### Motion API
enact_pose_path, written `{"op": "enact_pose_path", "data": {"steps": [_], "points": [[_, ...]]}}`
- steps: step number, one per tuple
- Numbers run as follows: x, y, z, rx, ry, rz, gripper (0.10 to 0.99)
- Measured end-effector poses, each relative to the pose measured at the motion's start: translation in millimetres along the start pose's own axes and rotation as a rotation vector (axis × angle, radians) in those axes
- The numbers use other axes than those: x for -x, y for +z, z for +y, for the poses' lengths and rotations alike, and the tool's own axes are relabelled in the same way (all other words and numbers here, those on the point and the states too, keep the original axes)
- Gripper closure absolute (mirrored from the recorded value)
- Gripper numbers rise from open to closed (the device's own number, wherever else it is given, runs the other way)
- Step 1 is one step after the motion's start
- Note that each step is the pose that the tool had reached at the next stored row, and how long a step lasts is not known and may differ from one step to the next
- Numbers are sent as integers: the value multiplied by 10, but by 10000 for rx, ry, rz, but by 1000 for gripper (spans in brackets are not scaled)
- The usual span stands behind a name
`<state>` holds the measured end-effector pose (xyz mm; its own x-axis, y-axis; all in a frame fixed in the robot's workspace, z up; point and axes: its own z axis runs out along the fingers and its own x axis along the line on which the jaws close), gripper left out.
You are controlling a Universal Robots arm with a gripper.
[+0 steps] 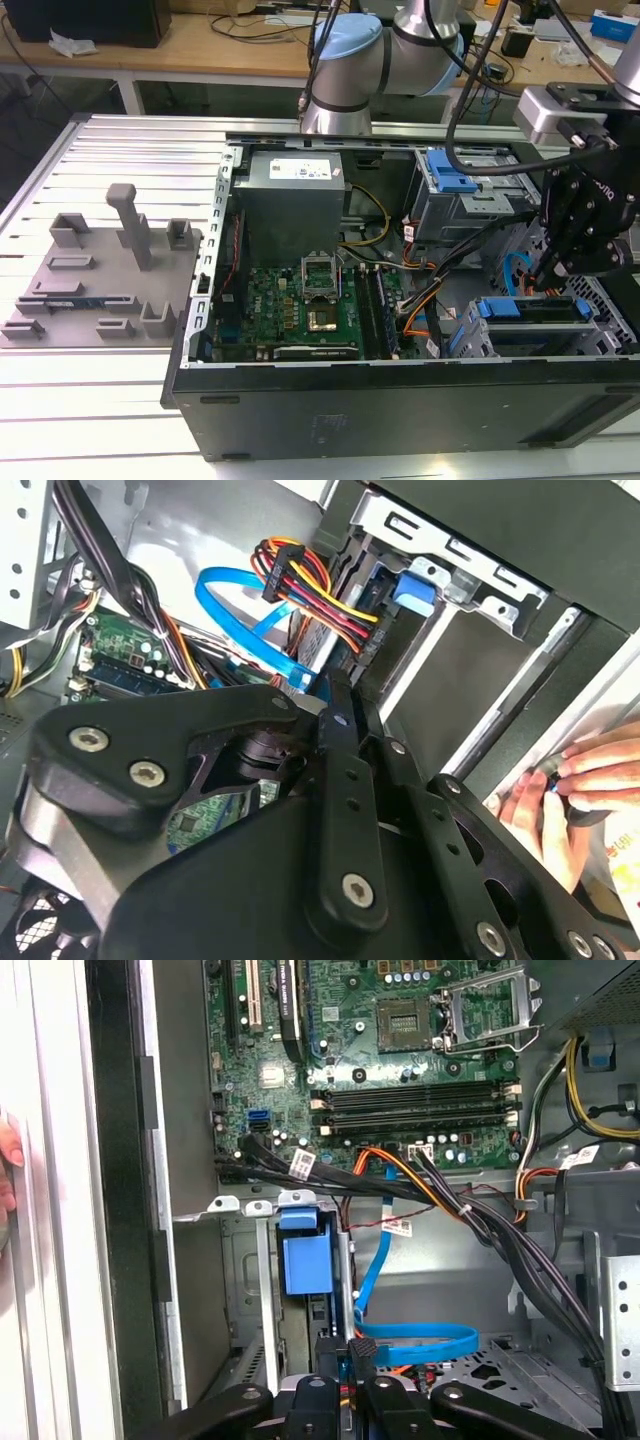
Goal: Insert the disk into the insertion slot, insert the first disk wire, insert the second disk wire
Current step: 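Insert the second disk wire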
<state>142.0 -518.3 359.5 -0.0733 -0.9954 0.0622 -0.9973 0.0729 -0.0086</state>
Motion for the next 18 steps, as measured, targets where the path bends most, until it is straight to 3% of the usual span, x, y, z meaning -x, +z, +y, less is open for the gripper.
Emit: {"op": "enact_pose_path", "data": {"steps": [18], "points": [[-43, 36, -19, -1, -15, 2, 925]]}}
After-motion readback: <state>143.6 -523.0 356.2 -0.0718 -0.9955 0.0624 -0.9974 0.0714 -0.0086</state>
